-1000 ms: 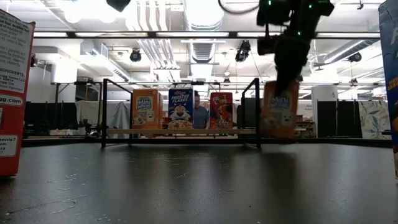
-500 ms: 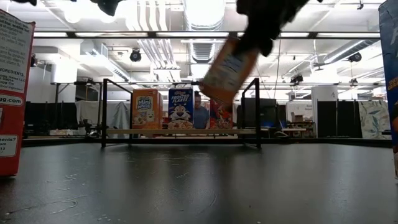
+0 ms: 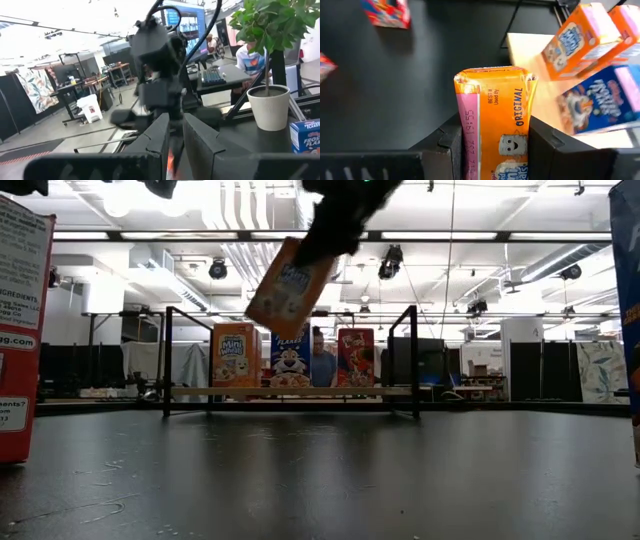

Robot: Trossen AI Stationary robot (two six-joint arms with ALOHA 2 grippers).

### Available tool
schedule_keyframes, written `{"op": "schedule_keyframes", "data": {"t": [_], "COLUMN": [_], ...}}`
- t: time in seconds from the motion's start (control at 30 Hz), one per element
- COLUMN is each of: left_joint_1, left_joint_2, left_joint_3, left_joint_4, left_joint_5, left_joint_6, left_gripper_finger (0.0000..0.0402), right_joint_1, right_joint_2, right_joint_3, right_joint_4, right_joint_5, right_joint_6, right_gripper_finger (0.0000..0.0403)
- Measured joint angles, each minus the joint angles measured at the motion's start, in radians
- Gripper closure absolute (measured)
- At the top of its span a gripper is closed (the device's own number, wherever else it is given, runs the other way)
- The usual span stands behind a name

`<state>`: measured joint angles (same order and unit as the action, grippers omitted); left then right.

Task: Stack cereal on shelf
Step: Put the orange cereal box on the shelf aligned with other orange cereal boxes

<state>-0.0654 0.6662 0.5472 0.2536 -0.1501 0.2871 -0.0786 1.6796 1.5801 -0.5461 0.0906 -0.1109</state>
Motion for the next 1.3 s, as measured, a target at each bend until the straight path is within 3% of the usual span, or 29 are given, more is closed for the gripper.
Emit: {"op": "schedule_keyframes", "data": {"t": [0.37, 0.6, 1.0, 1.3], "left_joint_1": [0.000, 0.000, 0.000, 0.000], "left_joint_2": [-0.030, -0.029, -0.027, -0.027], "left_joint_3": [-0.001, -0.001, -0.001, -0.001], "left_joint_4": [-0.049, -0.054, -0.054, -0.054], "left_joint_5": [0.000, 0.000, 0.000, 0.000], "left_joint_6": [-0.007, -0.005, -0.007, -0.007], "left_gripper_finger": [0.0363, 0.0363, 0.0363, 0.0363], "right_joint_1": [-0.125, -0.168, -0.190, -0.191], "right_joint_2": [0.333, 0.474, 0.509, 0.509], "right_joint_3": [0.455, 0.638, 0.689, 0.689], "right_joint_4": [-0.278, -0.418, -0.445, -0.444], "right_joint_5": [-0.001, -0.004, -0.004, -0.003], "right_joint_6": [-0.207, -0.231, -0.204, -0.205], "right_gripper_finger": [0.0266, 0.0266, 0.0218, 0.0213]}}
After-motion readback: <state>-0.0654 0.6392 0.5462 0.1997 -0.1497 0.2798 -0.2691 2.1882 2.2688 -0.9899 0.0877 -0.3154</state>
